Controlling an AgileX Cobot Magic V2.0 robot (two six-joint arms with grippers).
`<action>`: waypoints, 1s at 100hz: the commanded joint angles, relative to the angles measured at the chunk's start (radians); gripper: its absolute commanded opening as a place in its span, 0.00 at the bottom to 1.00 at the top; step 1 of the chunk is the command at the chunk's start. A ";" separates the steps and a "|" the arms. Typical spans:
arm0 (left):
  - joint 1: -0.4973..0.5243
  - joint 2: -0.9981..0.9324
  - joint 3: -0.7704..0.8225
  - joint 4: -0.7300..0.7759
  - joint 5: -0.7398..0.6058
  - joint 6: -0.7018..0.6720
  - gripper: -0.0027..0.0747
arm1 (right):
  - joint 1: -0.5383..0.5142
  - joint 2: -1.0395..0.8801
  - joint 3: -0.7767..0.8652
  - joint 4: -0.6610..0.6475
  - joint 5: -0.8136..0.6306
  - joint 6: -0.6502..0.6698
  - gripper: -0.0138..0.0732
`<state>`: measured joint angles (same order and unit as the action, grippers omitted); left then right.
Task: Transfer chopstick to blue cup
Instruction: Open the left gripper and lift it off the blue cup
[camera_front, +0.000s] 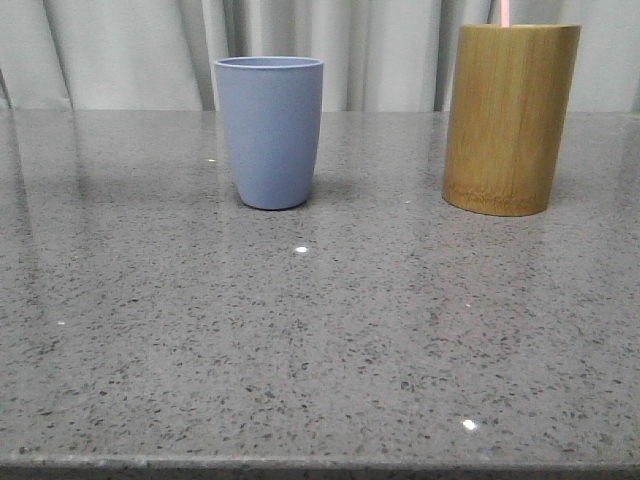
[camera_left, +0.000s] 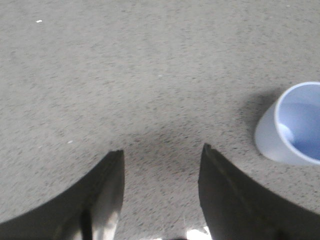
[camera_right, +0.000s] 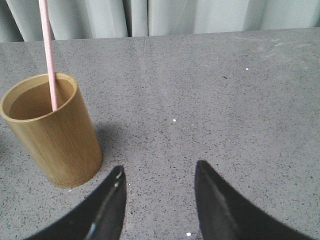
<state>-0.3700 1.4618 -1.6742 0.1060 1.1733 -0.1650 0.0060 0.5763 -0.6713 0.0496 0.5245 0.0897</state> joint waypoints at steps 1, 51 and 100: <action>0.030 -0.106 0.043 0.009 -0.084 -0.012 0.48 | -0.006 0.010 -0.040 -0.007 -0.065 -0.004 0.56; 0.071 -0.527 0.505 0.025 -0.248 -0.012 0.48 | 0.088 0.186 -0.180 0.004 0.008 -0.004 0.56; 0.071 -0.767 0.756 0.023 -0.340 -0.012 0.48 | 0.238 0.542 -0.530 0.006 -0.007 -0.004 0.56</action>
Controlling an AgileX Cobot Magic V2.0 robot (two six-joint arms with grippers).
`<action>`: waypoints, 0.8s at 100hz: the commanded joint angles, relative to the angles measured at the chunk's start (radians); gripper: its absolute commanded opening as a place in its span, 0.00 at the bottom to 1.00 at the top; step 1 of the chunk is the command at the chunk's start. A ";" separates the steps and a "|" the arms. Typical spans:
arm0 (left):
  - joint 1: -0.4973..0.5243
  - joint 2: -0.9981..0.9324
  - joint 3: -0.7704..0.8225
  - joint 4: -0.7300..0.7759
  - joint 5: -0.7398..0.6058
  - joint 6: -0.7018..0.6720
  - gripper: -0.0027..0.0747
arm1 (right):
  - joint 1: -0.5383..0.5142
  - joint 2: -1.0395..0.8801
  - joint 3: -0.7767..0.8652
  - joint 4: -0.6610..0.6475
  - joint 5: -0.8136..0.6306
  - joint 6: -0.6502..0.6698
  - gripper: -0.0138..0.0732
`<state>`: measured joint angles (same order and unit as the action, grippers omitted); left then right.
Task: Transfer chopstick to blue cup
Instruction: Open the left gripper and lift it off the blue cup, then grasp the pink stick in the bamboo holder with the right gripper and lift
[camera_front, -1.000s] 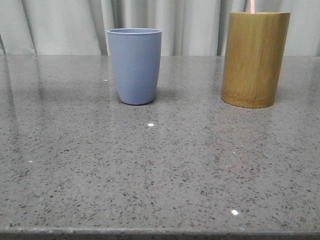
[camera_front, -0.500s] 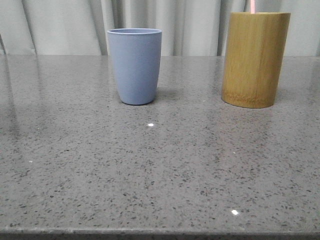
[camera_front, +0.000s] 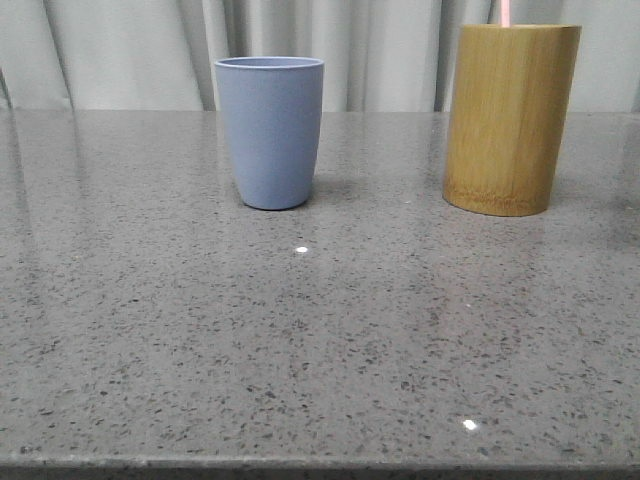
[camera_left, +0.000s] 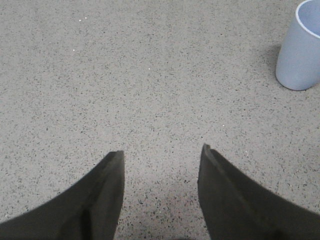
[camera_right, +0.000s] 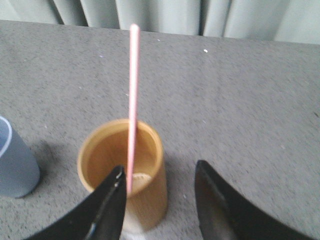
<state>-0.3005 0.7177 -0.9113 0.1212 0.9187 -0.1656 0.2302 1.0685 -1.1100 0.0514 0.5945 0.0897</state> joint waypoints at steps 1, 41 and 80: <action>0.001 -0.024 -0.006 0.008 -0.085 -0.011 0.48 | 0.016 0.056 -0.102 0.004 -0.077 -0.004 0.56; 0.001 -0.035 0.002 0.008 -0.085 -0.011 0.48 | 0.025 0.323 -0.315 0.043 -0.078 -0.004 0.56; 0.001 -0.035 0.002 0.008 -0.097 -0.011 0.48 | 0.025 0.450 -0.386 0.046 -0.114 -0.004 0.56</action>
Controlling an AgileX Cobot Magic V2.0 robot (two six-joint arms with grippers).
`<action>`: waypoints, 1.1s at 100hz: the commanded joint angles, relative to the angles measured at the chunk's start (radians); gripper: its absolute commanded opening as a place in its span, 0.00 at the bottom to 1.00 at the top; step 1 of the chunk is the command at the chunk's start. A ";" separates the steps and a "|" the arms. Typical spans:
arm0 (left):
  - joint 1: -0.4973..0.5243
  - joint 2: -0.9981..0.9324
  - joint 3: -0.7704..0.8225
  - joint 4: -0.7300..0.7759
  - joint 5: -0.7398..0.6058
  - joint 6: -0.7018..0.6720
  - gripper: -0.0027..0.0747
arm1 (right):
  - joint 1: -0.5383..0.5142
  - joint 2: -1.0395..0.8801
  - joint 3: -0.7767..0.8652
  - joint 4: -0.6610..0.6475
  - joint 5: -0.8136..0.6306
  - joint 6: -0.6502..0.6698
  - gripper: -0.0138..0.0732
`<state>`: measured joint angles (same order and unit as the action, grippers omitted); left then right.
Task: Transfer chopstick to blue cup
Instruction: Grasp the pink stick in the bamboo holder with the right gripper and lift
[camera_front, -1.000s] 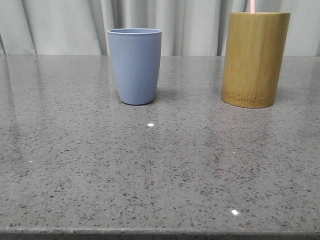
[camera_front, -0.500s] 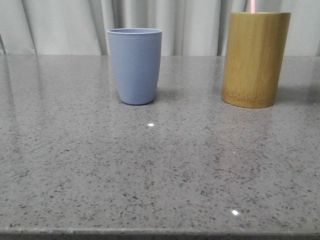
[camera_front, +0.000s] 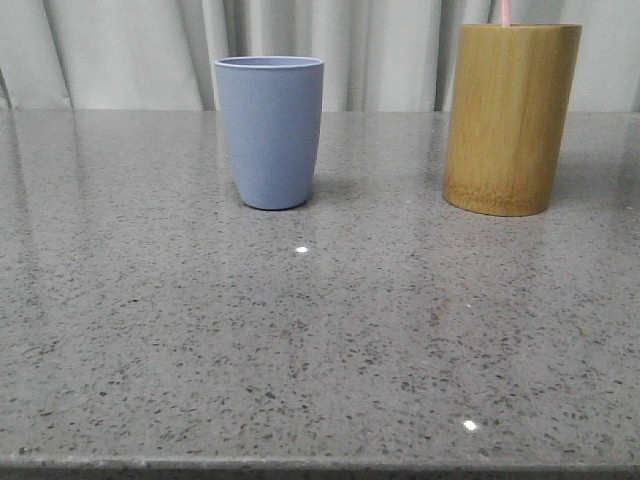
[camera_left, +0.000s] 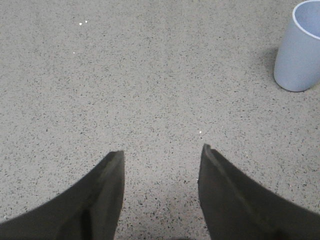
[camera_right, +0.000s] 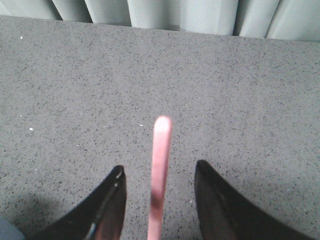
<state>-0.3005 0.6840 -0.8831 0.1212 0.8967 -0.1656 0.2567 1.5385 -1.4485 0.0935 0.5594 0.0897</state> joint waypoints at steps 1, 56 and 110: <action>0.001 -0.001 -0.026 0.008 -0.076 -0.011 0.48 | -0.001 -0.019 -0.050 0.004 -0.079 -0.004 0.56; 0.001 -0.001 -0.026 0.009 -0.083 -0.011 0.48 | -0.001 0.005 -0.058 0.004 -0.080 -0.004 0.10; 0.001 -0.001 -0.026 0.009 -0.083 -0.011 0.48 | 0.005 -0.095 -0.176 0.004 -0.047 -0.004 0.10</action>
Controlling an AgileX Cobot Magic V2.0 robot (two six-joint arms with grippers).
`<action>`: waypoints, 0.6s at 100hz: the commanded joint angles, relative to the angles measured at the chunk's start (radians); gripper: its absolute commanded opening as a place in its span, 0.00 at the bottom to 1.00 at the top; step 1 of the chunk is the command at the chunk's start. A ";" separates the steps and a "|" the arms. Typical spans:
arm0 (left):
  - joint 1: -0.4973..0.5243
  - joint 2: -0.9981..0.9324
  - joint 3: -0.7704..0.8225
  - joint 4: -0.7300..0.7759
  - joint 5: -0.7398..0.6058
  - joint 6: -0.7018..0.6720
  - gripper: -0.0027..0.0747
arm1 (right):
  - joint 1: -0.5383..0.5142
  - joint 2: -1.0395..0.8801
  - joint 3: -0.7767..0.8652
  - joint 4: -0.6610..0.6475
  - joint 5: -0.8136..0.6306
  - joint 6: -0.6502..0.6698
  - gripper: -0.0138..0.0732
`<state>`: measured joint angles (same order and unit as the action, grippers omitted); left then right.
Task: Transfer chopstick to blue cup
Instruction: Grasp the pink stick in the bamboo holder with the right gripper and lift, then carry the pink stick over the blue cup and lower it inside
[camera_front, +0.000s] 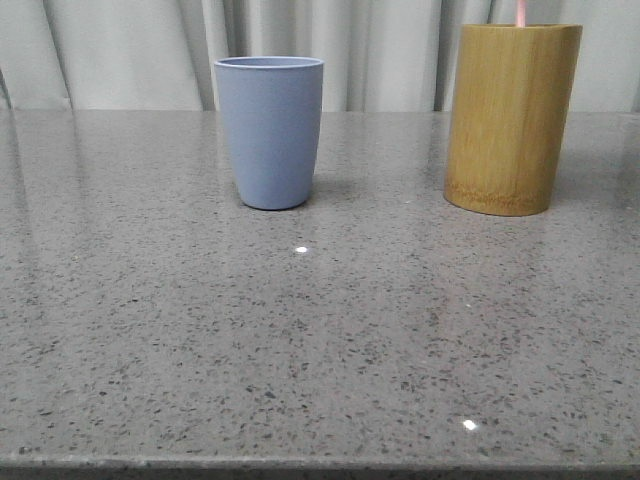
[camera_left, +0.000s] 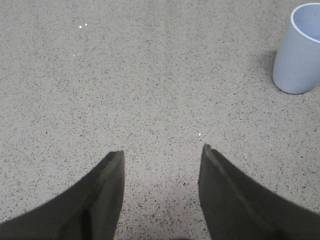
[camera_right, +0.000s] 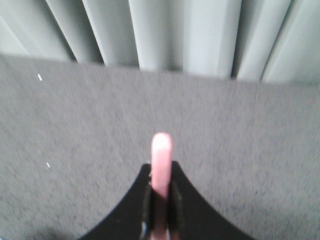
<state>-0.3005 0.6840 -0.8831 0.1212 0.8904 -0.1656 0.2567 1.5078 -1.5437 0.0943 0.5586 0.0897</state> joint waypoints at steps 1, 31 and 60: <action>0.001 -0.001 -0.026 0.009 -0.077 -0.011 0.48 | 0.005 -0.064 -0.090 0.003 -0.044 -0.004 0.10; 0.001 -0.001 -0.026 0.001 -0.077 -0.011 0.48 | 0.067 -0.067 -0.272 0.003 0.012 -0.024 0.10; 0.001 -0.001 -0.026 -0.002 -0.077 -0.011 0.48 | 0.237 -0.024 -0.287 0.044 -0.061 -0.023 0.10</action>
<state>-0.3005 0.6840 -0.8831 0.1193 0.8904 -0.1656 0.4499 1.4917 -1.7970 0.1138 0.6120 0.0764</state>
